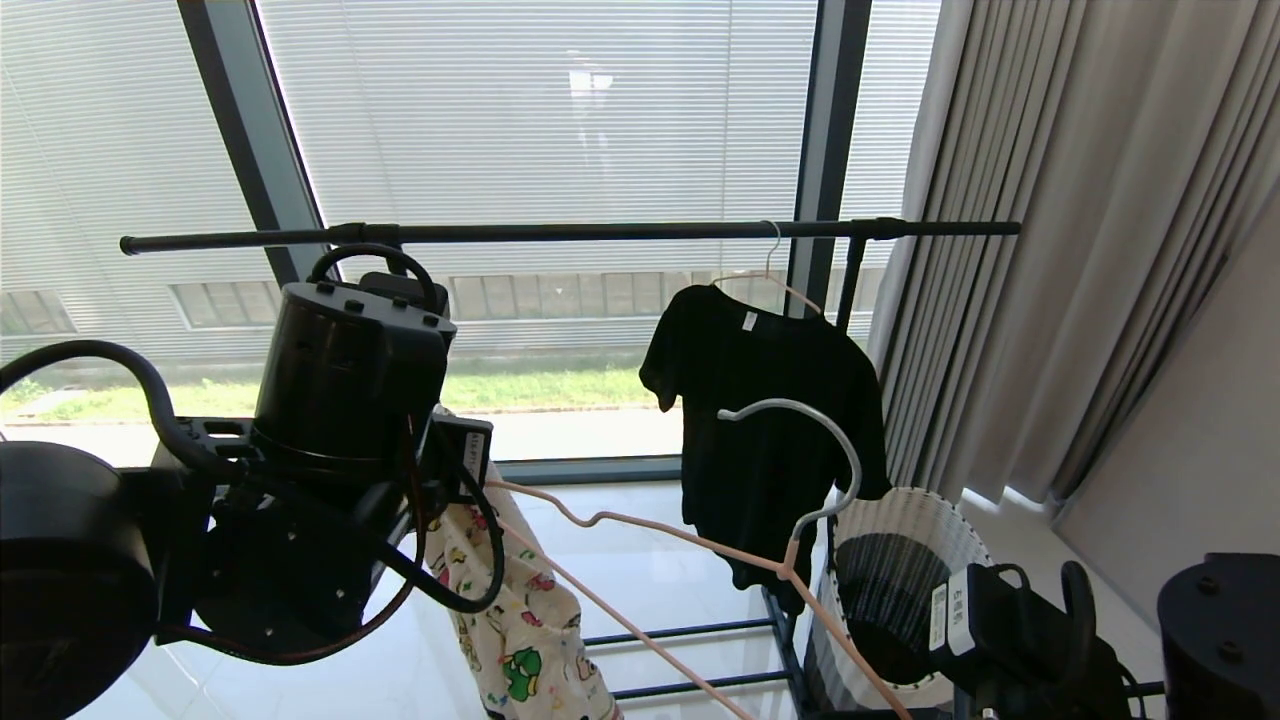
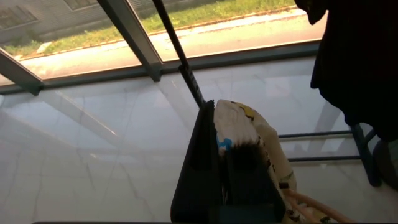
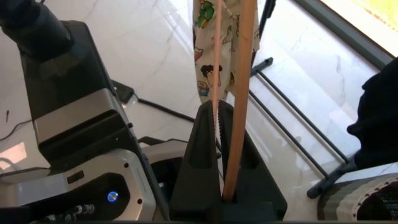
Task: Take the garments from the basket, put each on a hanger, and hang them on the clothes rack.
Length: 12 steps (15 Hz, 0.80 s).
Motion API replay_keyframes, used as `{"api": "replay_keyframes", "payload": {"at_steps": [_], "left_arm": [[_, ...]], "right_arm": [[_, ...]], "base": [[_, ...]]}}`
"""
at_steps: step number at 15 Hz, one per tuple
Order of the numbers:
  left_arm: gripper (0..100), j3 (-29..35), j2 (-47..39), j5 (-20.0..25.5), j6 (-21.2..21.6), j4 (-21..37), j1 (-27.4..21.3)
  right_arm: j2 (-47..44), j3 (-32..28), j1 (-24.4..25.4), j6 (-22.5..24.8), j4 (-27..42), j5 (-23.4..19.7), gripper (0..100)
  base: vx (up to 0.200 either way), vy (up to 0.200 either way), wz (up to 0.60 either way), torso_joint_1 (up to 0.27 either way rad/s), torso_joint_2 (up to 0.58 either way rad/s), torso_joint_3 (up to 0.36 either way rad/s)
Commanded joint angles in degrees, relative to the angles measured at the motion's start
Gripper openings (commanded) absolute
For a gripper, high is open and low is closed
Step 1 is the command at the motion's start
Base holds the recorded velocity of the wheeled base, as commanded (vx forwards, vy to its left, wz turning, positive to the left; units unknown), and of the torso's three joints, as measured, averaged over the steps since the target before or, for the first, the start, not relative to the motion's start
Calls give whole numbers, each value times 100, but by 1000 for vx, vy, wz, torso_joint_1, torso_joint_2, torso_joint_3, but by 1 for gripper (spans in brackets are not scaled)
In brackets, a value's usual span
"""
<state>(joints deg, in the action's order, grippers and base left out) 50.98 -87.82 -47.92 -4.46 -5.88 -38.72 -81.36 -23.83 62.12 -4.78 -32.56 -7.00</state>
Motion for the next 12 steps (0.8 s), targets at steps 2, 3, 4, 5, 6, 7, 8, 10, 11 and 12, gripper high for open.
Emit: {"api": "replay_keyframes", "payload": {"at_steps": [2,3,4,5,6,7,8,10,11,12], "left_arm": [[0,0,2,-7,-2,-1,198],[0,0,2,-7,-2,-1,286],[0,0,2,-7,-2,-1,295],[0,-9,2,-7,-2,-1,295],[0,-9,2,-7,-2,-1,286],[0,-9,2,-7,-2,-1,242],[0,-9,2,-7,-2,-1,207],[0,-9,19,-7,-11,-1,189],[0,-9,37,-7,-11,-1,189],[0,-9,46,-7,-11,-1,189]], "right_arm": [[15,-7,10,12,4,-3,0],[24,-7,19,12,-5,-3,0],[24,-7,19,12,-5,-3,0],[15,-16,19,12,4,-3,0],[-11,-43,28,12,4,-3,0],[-55,-86,89,3,4,-12,0],[-135,-104,98,3,-5,-12,0],[-266,-130,98,-6,-5,-3,0],[-328,-166,98,-6,-66,-3,0],[-389,-174,98,-6,-180,-3,0]], "base": [[0,0,0,0,0,0],[0,0,0,0,0,0],[0,0,0,0,0,0],[0,0,0,0,0,0],[0,0,0,0,0,0],[0,0,0,0,0,0],[0,0,0,0,0,0],[0,0,0,0,0,0],[0,0,0,0,0,0],[0,0,0,0,0,0]]}}
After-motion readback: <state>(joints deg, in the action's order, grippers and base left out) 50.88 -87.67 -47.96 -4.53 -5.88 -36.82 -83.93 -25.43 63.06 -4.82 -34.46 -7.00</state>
